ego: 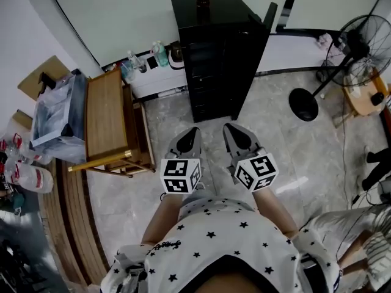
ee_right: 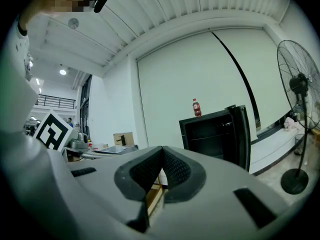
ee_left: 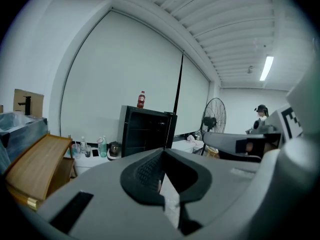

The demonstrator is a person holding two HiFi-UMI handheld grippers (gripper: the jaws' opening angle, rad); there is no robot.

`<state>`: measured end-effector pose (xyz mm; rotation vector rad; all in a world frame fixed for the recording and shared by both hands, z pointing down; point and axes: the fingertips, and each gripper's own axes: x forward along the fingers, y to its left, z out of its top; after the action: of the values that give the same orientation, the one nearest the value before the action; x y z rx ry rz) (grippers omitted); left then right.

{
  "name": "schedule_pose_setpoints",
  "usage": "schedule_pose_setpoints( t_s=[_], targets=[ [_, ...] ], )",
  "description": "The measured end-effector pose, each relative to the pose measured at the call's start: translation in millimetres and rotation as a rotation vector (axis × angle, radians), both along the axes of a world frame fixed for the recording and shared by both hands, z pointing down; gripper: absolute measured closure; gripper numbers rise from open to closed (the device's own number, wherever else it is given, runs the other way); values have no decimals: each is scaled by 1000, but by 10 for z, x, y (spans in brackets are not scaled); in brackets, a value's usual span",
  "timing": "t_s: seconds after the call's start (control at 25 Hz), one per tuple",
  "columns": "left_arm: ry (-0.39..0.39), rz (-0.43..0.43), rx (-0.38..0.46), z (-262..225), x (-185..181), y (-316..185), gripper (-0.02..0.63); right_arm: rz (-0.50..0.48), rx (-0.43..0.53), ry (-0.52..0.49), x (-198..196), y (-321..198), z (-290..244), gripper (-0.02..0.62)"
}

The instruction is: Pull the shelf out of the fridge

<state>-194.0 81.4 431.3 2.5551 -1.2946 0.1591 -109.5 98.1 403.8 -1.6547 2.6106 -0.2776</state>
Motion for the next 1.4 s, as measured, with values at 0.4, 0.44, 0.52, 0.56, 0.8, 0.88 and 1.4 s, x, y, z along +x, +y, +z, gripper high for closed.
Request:
schedule_pose_setpoints(
  t_s=[0.4,0.44,0.52,0.56,0.8,0.88,1.4],
  targets=[
    [-13,64,-2,24,-136,-734,594,68,-19,-39,-100,-702,43,601],
    [-16,71,-3,37,-137,-796,594,75,-20,-41,-96,-759,51,601],
    [-20,82,-6,55,-146,-912,594,89,-22,-44,-92,-863,62,601],
    [-20,85,-7,60,-156,-967,594,95,-24,-45,-94,-909,66,601],
    [-13,99,-22,77,-148,-1292,594,122,-29,-32,-43,-1155,59,601],
    [-14,103,-27,79,-90,-1386,594,129,-32,-29,25,-1233,49,601],
    [-7,38,-56,201,564,-2043,594,83,-10,-30,719,-1901,21,601]
  ],
)
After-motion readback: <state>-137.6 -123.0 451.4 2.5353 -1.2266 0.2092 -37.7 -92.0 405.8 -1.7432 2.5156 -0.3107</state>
